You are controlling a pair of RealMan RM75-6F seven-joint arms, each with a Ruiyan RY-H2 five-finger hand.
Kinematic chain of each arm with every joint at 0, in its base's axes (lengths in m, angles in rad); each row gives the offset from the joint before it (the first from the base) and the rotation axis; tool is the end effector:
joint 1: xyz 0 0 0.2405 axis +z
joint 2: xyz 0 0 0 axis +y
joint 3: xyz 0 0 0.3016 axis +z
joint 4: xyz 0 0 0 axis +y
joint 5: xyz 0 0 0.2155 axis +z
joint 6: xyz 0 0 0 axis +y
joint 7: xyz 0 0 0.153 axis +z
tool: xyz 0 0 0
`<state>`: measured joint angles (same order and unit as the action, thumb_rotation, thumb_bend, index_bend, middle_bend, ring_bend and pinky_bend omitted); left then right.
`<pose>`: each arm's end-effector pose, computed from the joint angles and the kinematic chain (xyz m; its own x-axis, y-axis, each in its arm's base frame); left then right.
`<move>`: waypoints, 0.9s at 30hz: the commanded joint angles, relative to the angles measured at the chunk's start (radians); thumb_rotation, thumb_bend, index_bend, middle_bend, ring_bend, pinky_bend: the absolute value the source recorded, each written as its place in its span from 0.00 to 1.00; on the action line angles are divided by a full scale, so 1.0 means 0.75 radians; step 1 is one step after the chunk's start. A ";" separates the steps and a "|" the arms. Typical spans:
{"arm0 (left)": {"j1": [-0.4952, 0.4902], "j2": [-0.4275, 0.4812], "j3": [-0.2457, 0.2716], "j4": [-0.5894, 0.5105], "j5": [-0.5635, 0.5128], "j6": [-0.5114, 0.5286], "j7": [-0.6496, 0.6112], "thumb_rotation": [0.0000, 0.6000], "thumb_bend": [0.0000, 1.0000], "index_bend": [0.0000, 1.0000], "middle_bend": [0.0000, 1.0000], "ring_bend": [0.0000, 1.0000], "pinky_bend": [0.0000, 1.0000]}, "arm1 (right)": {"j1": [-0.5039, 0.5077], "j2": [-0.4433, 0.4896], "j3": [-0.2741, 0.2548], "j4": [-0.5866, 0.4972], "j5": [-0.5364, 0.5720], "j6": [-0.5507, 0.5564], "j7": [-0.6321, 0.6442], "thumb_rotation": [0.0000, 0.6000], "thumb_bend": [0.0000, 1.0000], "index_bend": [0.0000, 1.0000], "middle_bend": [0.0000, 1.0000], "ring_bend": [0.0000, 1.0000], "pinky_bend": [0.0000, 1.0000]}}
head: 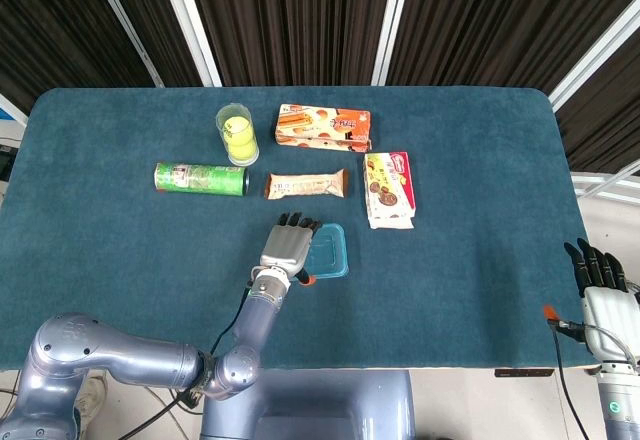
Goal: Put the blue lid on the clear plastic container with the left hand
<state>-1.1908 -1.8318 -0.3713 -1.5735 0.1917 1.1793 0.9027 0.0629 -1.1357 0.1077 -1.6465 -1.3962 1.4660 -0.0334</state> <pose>-0.0183 0.3818 -0.1104 0.4035 0.4790 0.7796 0.9149 -0.1974 -0.3522 -0.3606 -0.1971 0.1760 0.3652 0.0215 0.9307 -0.9264 0.1067 0.3611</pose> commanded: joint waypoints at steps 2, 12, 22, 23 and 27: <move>0.000 0.003 0.001 -0.004 0.002 0.000 0.003 1.00 0.31 0.15 0.14 0.00 0.01 | 0.000 0.000 0.000 0.000 0.000 0.001 -0.001 1.00 0.29 0.06 0.00 0.00 0.00; 0.000 0.009 0.005 -0.009 0.001 0.000 0.015 1.00 0.30 0.14 0.10 0.00 0.01 | -0.001 -0.002 0.001 0.000 0.001 0.002 -0.004 1.00 0.29 0.06 0.00 0.00 0.00; -0.001 0.013 0.007 -0.013 0.001 -0.002 0.021 1.00 0.27 0.13 0.06 0.00 0.01 | -0.002 -0.001 0.001 -0.002 0.002 0.004 -0.003 1.00 0.29 0.06 0.00 0.00 0.00; -0.001 0.014 0.007 -0.014 0.000 -0.002 0.021 1.00 0.27 0.13 0.06 0.00 0.01 | -0.002 -0.001 0.001 -0.001 0.001 0.004 -0.004 1.00 0.29 0.06 0.00 0.00 0.00; 0.000 0.015 0.007 -0.014 0.002 -0.004 0.018 1.00 0.27 0.12 0.06 0.00 0.01 | -0.002 -0.002 0.001 0.000 0.001 0.005 -0.006 1.00 0.29 0.06 0.00 0.00 0.00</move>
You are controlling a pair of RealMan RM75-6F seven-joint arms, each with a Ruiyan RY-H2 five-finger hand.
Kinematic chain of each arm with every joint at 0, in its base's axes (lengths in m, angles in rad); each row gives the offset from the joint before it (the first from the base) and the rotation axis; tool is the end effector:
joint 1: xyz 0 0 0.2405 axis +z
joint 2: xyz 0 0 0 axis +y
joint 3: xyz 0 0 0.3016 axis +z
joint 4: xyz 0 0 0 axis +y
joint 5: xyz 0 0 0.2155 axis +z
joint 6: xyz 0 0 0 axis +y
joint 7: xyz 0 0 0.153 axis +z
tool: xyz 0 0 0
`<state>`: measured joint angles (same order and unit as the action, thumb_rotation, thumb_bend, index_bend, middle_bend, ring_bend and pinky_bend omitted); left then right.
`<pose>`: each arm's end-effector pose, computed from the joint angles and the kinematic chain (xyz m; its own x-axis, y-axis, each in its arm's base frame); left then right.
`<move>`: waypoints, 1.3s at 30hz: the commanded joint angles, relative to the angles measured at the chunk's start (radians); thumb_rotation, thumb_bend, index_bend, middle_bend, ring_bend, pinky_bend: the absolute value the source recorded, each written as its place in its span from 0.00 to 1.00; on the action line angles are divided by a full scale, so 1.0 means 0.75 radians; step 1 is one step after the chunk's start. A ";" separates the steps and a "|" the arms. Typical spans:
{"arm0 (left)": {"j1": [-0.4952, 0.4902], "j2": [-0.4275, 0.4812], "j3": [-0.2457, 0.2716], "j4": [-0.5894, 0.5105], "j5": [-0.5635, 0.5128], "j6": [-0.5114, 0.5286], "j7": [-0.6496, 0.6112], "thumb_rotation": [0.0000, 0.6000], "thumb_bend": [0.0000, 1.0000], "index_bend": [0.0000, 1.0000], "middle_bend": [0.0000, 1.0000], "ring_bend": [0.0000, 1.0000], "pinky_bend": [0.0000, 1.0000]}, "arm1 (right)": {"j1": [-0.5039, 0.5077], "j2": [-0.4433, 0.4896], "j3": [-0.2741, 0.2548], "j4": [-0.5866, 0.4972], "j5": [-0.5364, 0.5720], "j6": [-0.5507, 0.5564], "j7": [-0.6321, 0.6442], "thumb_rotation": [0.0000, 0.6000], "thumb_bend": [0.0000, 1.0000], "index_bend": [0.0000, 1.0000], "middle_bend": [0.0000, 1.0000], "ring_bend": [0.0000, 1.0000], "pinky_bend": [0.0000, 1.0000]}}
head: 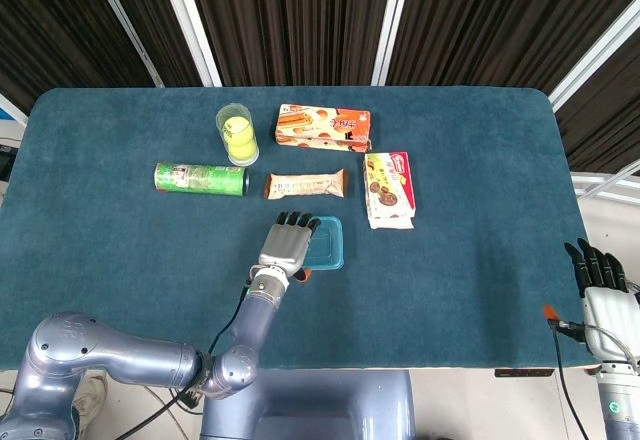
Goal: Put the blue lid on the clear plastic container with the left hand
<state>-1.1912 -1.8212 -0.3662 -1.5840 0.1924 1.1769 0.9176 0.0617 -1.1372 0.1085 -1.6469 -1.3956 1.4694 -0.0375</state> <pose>-0.0187 0.3818 -0.1080 0.4229 0.4751 0.7716 0.9061 -0.2117 -0.3663 -0.3605 -0.1968 0.1761 0.3675 0.0247 0.9297 -0.9255 0.1085 0.3630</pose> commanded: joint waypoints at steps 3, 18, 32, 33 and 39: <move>0.001 0.003 0.001 -0.004 0.000 -0.004 -0.001 1.00 0.27 0.12 0.04 0.00 0.01 | 0.000 -0.001 0.000 0.000 0.001 0.000 -0.002 1.00 0.29 0.06 0.00 0.00 0.00; 0.001 0.042 0.001 -0.042 -0.032 -0.047 -0.001 1.00 0.27 0.11 0.02 0.00 0.01 | 0.001 -0.003 0.002 0.001 0.003 0.000 -0.006 1.00 0.29 0.06 0.00 0.00 0.00; 0.016 0.140 0.044 -0.181 0.192 0.036 -0.022 1.00 0.31 0.19 0.11 0.00 0.01 | -0.001 -0.006 0.007 -0.003 0.014 0.003 -0.014 1.00 0.29 0.06 0.00 0.00 0.00; 0.018 0.144 0.051 -0.178 0.226 0.040 -0.028 1.00 0.32 0.20 0.14 0.00 0.01 | -0.001 -0.006 0.007 -0.003 0.015 0.004 -0.014 1.00 0.29 0.06 0.00 0.00 0.00; 0.040 0.171 0.067 -0.117 0.387 -0.025 -0.127 1.00 0.41 0.32 0.31 0.08 0.04 | -0.002 -0.006 0.009 -0.004 0.022 0.002 -0.014 1.00 0.29 0.06 0.00 0.00 0.00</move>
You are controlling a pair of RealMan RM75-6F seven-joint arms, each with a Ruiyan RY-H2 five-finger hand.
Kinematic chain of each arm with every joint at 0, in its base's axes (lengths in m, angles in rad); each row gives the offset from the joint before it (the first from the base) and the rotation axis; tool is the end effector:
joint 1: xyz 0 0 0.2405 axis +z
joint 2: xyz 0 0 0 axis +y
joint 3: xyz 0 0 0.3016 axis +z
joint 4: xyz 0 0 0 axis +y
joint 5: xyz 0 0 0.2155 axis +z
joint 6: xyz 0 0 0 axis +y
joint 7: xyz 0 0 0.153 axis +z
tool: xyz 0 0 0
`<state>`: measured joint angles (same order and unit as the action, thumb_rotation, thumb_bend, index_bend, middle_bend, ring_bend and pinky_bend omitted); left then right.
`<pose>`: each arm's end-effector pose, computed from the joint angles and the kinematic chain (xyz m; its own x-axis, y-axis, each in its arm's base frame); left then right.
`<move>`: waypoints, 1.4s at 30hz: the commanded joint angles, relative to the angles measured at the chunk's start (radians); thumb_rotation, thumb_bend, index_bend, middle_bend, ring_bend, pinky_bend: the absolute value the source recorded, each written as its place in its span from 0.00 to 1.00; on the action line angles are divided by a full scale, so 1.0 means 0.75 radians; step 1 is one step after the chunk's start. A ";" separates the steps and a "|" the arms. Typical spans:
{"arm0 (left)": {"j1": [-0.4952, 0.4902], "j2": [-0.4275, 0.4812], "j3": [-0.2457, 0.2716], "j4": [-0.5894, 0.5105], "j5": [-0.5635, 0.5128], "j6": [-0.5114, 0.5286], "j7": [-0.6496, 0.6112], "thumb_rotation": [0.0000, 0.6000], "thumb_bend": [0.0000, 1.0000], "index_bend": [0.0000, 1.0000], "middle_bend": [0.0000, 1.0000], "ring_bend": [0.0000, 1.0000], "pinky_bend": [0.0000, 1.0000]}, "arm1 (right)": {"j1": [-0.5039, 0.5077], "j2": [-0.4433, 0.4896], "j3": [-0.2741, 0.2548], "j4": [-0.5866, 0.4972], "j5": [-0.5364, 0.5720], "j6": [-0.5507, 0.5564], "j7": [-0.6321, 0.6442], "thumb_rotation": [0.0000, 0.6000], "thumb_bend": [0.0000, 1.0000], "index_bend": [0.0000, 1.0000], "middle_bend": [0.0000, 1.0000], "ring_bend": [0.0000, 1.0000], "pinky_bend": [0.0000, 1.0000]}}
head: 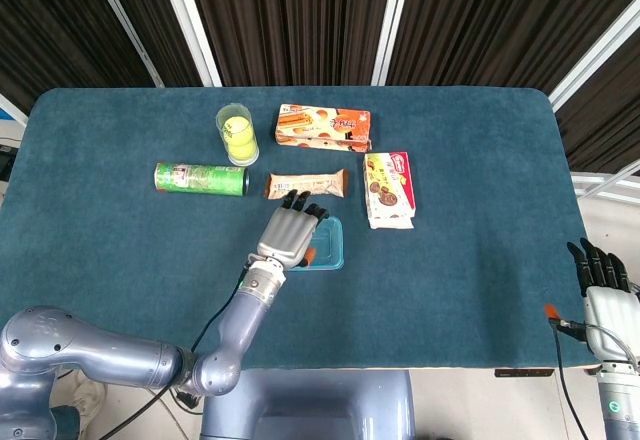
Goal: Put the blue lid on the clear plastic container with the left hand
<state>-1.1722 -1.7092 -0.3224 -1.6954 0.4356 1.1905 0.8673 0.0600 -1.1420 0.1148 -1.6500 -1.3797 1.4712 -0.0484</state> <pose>-0.0026 0.3862 -0.0641 0.4817 0.2962 0.8248 0.8544 -0.3677 -0.3670 -0.3616 -0.1971 0.1760 0.3686 0.0299 0.9291 -0.9236 0.1252 0.3623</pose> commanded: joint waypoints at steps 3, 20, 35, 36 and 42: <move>0.027 0.036 0.010 0.072 0.123 -0.085 -0.118 1.00 0.44 0.38 0.39 0.12 0.05 | -0.001 0.001 0.002 -0.001 0.005 0.000 0.002 1.00 0.29 0.06 0.00 0.00 0.00; 0.075 -0.031 0.051 0.254 0.310 -0.135 -0.285 1.00 0.47 0.60 0.54 0.19 0.08 | -0.002 0.000 0.003 -0.004 0.009 -0.001 0.000 1.00 0.29 0.09 0.00 0.00 0.00; 0.059 -0.145 0.018 0.425 0.342 -0.127 -0.284 1.00 0.53 0.66 0.61 0.24 0.10 | -0.006 0.001 0.010 -0.012 0.026 -0.002 0.007 1.00 0.29 0.09 0.00 0.00 0.00; 0.058 -0.152 0.018 0.444 0.350 -0.131 -0.289 1.00 0.53 0.66 0.61 0.24 0.10 | -0.006 0.001 0.010 -0.013 0.027 -0.001 0.007 1.00 0.29 0.09 0.00 0.00 0.00; 0.061 -0.189 0.022 0.527 0.354 -0.204 -0.327 1.00 0.53 0.66 0.61 0.24 0.10 | -0.005 0.004 0.008 -0.013 0.025 -0.006 0.010 1.00 0.29 0.09 0.00 0.00 0.00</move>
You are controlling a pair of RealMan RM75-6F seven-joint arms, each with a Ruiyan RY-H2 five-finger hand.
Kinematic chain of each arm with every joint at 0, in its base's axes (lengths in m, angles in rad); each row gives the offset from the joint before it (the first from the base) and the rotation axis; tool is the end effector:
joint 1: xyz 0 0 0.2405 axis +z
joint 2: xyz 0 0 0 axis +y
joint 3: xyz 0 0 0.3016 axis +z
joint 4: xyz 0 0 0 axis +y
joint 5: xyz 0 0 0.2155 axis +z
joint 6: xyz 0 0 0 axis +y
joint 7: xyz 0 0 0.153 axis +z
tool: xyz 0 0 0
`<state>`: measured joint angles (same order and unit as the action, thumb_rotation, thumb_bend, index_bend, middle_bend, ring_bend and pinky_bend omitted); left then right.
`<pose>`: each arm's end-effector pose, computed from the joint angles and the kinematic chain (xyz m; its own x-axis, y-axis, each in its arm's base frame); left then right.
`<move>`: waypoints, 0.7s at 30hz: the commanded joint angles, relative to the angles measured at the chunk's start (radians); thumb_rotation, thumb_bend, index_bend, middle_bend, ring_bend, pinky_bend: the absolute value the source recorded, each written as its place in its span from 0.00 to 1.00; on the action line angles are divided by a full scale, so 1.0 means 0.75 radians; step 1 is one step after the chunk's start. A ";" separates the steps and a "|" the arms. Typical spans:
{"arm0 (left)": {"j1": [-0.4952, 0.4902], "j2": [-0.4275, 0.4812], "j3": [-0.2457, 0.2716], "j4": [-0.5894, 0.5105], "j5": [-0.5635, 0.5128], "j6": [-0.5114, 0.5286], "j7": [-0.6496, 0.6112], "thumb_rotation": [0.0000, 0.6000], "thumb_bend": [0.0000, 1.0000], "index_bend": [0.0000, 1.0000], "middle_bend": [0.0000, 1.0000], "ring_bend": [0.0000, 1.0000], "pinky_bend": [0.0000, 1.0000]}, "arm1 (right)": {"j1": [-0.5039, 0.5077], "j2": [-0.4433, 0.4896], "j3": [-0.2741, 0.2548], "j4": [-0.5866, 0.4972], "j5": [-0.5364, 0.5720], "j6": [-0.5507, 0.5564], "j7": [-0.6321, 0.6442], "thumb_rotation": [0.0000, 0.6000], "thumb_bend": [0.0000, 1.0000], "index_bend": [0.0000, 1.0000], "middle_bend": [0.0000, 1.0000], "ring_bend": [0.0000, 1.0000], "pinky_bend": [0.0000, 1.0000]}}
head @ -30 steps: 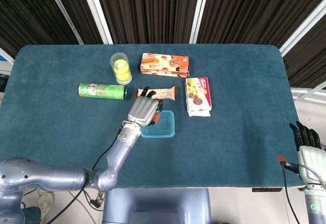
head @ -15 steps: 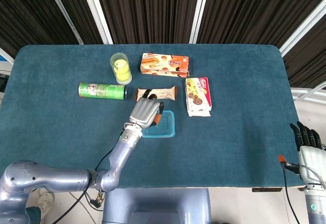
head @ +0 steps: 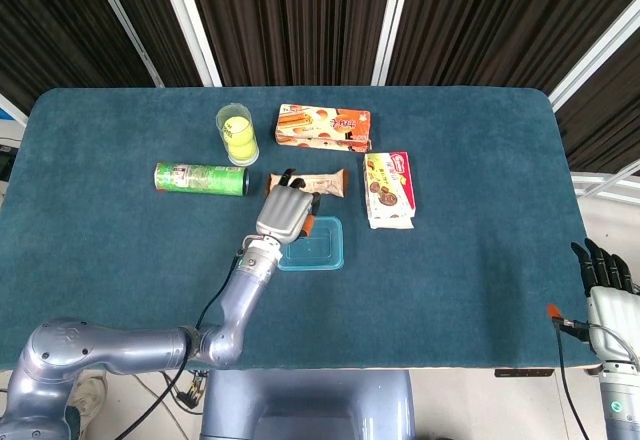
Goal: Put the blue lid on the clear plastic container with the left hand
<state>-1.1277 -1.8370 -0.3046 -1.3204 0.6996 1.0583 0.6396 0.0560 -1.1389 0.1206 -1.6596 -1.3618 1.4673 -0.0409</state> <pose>-0.0273 0.4279 -0.0947 0.4443 0.1841 0.8768 0.8559 -0.3762 -0.3548 -0.3628 -0.1965 0.1773 0.3532 0.0304 0.9351 -0.9272 0.1445 0.3455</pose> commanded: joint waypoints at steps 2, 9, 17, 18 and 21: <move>0.002 -0.036 -0.014 0.051 -0.010 -0.060 -0.050 1.00 0.53 0.67 0.62 0.24 0.10 | 0.000 0.000 0.001 -0.001 0.003 -0.001 0.002 1.00 0.29 0.09 0.00 0.00 0.00; -0.024 -0.077 -0.049 0.119 -0.056 -0.149 -0.074 1.00 0.53 0.68 0.63 0.24 0.11 | -0.002 0.004 0.000 0.000 0.002 0.000 0.005 1.00 0.29 0.09 0.00 0.00 0.00; -0.059 -0.121 -0.086 0.195 -0.087 -0.210 -0.094 1.00 0.55 0.68 0.64 0.24 0.11 | -0.005 0.005 0.002 -0.002 0.008 0.001 0.010 1.00 0.29 0.09 0.00 0.00 0.00; -0.063 -0.126 -0.088 0.207 -0.091 -0.218 -0.092 1.00 0.55 0.68 0.64 0.24 0.11 | -0.005 0.005 0.002 -0.002 0.008 0.000 0.011 1.00 0.29 0.09 0.00 0.00 0.00; -0.074 -0.138 -0.092 0.233 -0.104 -0.233 -0.088 1.00 0.55 0.68 0.64 0.24 0.11 | -0.004 0.005 0.003 -0.003 0.010 -0.001 0.011 1.00 0.29 0.09 0.00 0.00 0.00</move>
<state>-1.1803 -1.9375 -0.3722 -1.1494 0.6242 0.8867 0.5726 0.0528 -1.1354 0.1228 -1.6617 -1.3546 1.4667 -0.0329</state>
